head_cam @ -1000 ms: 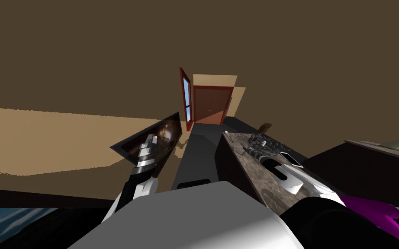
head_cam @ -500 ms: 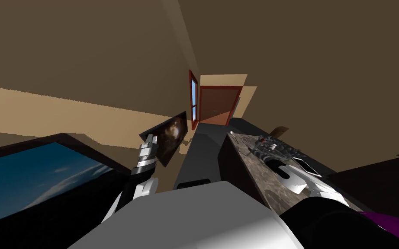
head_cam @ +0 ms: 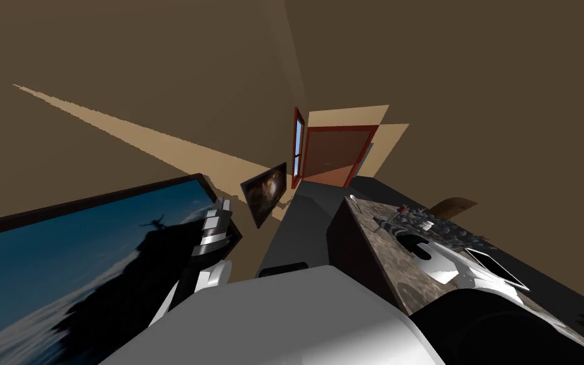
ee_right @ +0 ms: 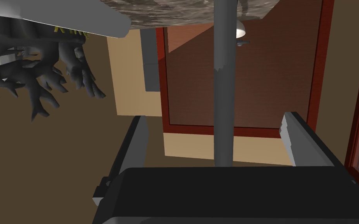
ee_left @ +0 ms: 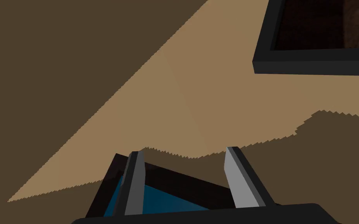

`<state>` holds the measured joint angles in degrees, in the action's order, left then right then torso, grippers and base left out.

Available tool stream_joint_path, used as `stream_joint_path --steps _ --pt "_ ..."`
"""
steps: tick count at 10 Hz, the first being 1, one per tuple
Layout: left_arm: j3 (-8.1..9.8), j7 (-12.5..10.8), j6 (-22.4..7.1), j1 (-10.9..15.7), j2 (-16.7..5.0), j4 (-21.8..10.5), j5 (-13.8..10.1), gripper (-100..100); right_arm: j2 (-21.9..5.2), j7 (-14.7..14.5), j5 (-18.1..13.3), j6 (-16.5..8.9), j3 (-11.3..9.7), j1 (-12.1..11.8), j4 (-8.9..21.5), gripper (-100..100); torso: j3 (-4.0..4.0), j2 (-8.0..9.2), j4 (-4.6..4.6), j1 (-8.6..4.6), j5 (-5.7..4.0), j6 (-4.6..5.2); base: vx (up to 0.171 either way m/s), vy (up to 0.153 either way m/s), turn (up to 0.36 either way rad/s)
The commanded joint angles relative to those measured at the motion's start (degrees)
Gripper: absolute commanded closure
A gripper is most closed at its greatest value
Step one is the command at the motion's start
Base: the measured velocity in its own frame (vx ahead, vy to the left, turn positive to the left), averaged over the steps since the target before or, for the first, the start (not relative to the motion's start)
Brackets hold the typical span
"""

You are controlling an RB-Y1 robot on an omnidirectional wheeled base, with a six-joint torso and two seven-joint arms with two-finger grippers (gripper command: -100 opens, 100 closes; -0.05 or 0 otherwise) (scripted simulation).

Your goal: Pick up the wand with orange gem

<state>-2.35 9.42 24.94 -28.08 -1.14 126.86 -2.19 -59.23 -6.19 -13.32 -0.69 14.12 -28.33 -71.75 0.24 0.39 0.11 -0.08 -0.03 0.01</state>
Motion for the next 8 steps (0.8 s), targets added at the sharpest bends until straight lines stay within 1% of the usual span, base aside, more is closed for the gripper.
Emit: stream_joint_path --steps 1,2,3,4,5,6,8 --pt "0.00 0.0 0.0 0.0 0.0 0.0 0.0 0 -0.5 0.3 0.8 -0.9 -0.2 1.1 2.9 -100 0.00 0.00 0.00 0.00 0.00 0.00 -0.148 0.079 0.369" --pt "0.01 0.0 0.0 0.0 0.0 0.0 0.0 0 -0.5 0.3 0.8 -0.9 -0.2 1.1 3.5 -100 0.06 0.10 0.02 0.02 0.01 0.09 -0.075 0.034 0.034" --pt "0.02 0.0 0.0 0.0 0.0 0.0 0.0 0 -0.9 0.6 2.2 -1.4 0.3 3.1 5.6 -100 0.00 -0.02 0.01 -0.14 -0.02 0.17 -0.143 0.068 0.384" --pt "0.00 0.0 0.0 0.0 0.0 0.0 0.0 0 -0.9 0.6 2.2 -1.4 0.3 3.1 7.5 -100 0.05 0.10 0.02 -0.05 -0.01 0.01 -0.149 0.077 0.371" --pt "0.01 0.0 0.0 0.0 0.0 0.0 0.0 0 -0.3 0.3 1.6 -1.0 0.2 3.4 6.9 -100 0.09 0.14 0.04 -0.03 0.00 0.11 -0.050 0.029 0.043" --pt "0.02 0.0 0.0 0.0 0.0 0.0 0.0 0 -0.3 0.3 1.6 -0.9 0.3 3.4 7.2 100 -0.01 -0.06 0.00 -0.19 -0.02 0.17 -0.010 0.005 -0.019" --pt "0.02 0.0 0.0 0.0 0.0 0.0 0.0 0 -0.3 0.2 1.6 -1.0 0.3 3.3 7.2 100 -0.17 -0.33 -0.05 -0.26 -0.07 0.05 -0.005 0.001 0.004"
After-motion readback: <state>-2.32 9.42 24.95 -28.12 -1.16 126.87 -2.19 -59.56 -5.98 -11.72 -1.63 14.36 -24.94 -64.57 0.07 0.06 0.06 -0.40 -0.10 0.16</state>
